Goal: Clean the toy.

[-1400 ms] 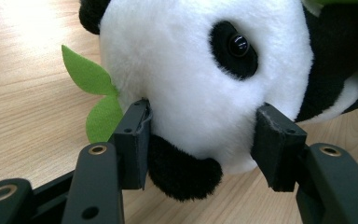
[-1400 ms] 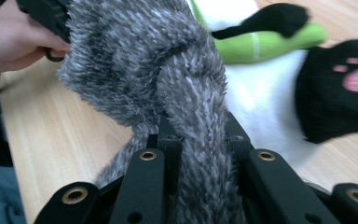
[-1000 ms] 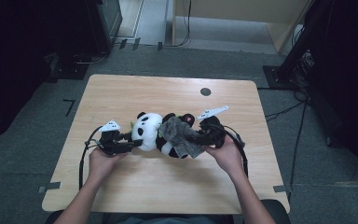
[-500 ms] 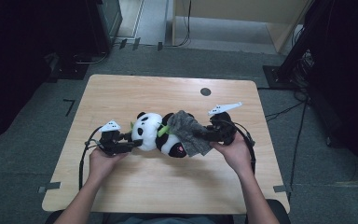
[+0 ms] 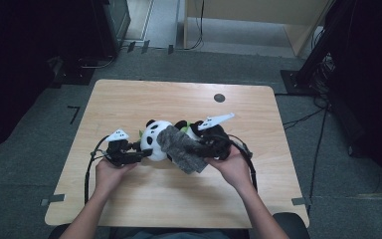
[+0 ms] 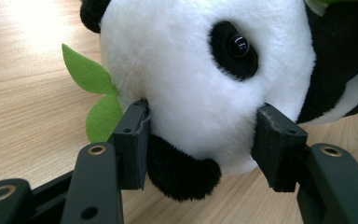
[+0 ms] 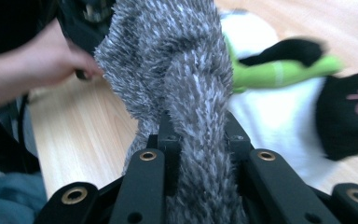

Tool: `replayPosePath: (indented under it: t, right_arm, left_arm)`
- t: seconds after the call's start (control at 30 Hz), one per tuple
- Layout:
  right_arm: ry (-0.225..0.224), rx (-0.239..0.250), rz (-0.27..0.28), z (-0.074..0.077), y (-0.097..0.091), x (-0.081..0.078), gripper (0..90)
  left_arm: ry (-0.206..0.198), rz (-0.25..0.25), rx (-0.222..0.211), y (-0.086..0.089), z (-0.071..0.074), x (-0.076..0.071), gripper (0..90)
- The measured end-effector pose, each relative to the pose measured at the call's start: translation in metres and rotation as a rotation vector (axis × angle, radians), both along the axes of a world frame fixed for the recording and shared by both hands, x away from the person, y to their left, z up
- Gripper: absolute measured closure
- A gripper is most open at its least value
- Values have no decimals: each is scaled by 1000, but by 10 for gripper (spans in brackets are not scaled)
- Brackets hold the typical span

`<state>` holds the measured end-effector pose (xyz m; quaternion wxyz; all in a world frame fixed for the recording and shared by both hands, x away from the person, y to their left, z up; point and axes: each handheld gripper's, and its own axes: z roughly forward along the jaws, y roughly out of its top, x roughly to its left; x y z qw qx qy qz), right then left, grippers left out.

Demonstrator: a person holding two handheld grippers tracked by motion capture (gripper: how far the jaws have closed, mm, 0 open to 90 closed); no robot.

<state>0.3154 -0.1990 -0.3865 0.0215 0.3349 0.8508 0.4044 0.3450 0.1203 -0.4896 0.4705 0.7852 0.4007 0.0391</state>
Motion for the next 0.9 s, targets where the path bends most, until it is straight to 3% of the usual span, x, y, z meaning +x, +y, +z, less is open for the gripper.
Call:
replayPosePath:
  t: [0.07,0.13,0.4,0.8,0.9]
  right_arm:
    - [15,-26,4,-11,7,3,750]
    - [31,-4,5,-18,7,6,749]
    - [38,13,-22,-22,-10,6,743]
    - [36,23,-83,-9,-35,4,754]
    - [2,9,-72,0,-29,-2,756]
  left_arm:
    - [1,-1,0,0,0,0,440]
    - [1,-3,2,0,-1,0,440]
    - [7,-5,0,0,0,0,439]
    - [-3,-13,-3,0,0,1,437]
    - [-2,-12,0,0,0,1,437]
